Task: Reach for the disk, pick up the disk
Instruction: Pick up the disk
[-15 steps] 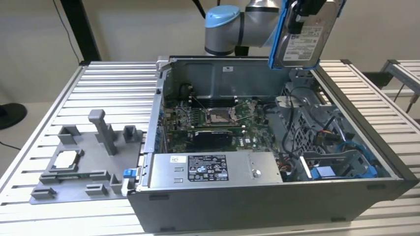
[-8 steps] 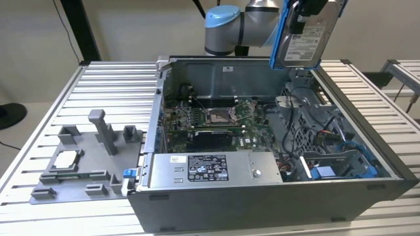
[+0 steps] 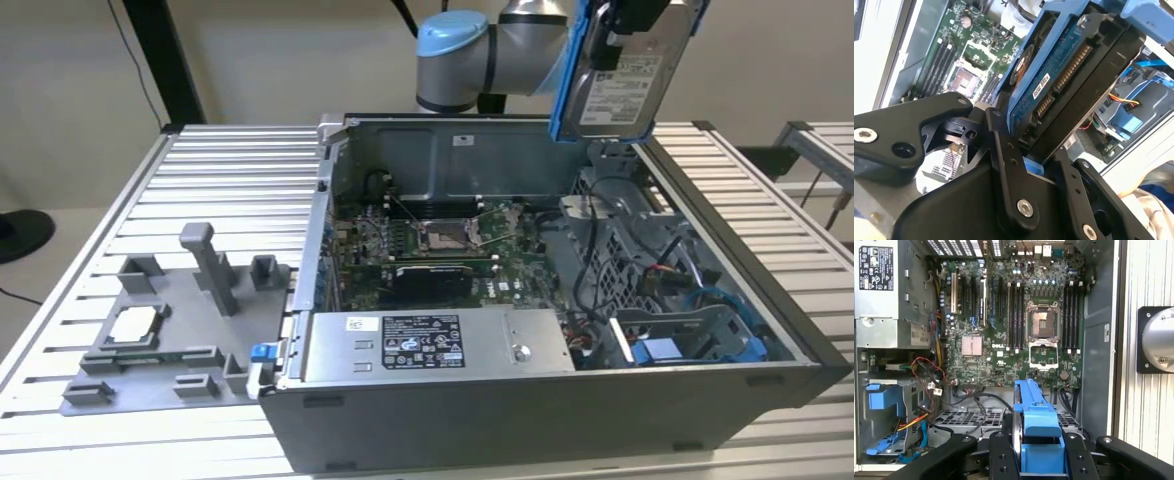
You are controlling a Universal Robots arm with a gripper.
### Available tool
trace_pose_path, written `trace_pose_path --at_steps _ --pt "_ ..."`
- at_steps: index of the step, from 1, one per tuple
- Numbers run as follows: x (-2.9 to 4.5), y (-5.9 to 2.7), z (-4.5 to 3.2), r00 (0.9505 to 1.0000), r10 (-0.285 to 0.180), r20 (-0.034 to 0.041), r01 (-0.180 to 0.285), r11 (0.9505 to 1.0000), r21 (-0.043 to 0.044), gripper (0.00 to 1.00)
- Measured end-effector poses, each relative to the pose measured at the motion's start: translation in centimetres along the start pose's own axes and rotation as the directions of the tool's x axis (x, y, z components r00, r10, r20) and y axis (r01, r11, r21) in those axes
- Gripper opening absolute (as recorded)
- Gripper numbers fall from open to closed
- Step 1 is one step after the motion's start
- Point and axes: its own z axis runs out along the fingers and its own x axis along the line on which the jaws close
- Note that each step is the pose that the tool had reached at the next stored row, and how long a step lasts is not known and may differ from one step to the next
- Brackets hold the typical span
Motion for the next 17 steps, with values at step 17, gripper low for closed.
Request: trace_pose_path --at_steps 17 --pt "2.89 -0.39 -0.06 1.0000 0.000 0.0001 0.000 1.0000 -0.0015 0.00"
